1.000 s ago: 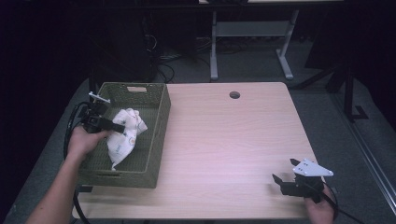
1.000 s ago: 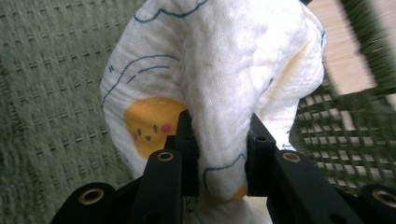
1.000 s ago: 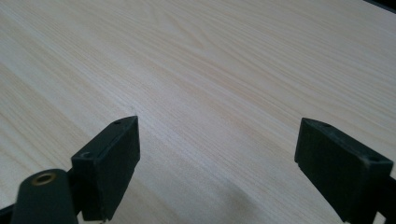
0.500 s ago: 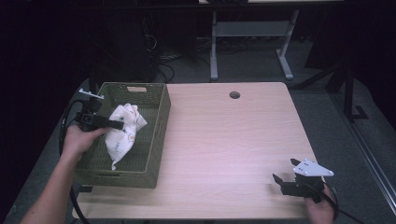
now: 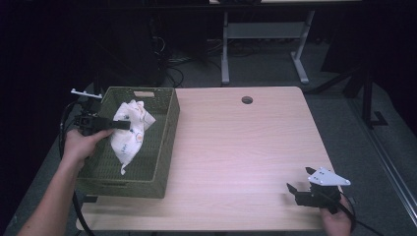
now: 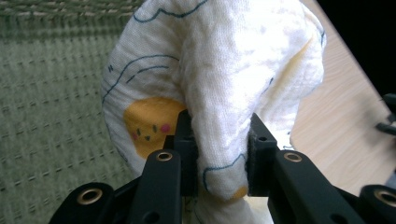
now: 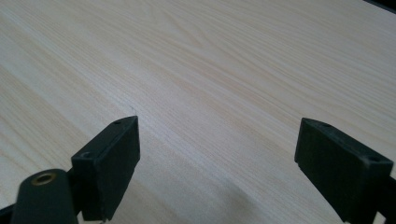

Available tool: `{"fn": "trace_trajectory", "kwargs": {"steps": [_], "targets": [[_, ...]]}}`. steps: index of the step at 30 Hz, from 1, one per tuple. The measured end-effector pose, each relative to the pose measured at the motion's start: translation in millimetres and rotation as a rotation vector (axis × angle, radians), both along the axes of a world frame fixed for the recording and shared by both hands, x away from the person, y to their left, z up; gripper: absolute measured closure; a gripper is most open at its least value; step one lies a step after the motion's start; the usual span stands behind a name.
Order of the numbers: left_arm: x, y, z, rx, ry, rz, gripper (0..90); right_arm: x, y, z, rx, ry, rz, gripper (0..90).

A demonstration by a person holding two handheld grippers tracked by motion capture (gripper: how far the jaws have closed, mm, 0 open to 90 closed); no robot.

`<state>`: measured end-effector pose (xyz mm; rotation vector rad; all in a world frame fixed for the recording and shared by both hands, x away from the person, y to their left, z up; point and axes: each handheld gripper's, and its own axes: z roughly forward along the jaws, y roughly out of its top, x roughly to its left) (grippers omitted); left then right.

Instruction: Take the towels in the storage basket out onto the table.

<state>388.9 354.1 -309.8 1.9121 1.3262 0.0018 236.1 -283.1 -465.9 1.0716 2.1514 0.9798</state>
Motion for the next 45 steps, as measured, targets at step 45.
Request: {"fn": "trace_trajectory", "kwargs": {"steps": [45], "targets": [[-6.4,-113.6,49.0,-0.055,-0.073,-0.194,69.7,-2.3,-2.7,2.6,0.013,-0.026,-0.003,13.7]]}}
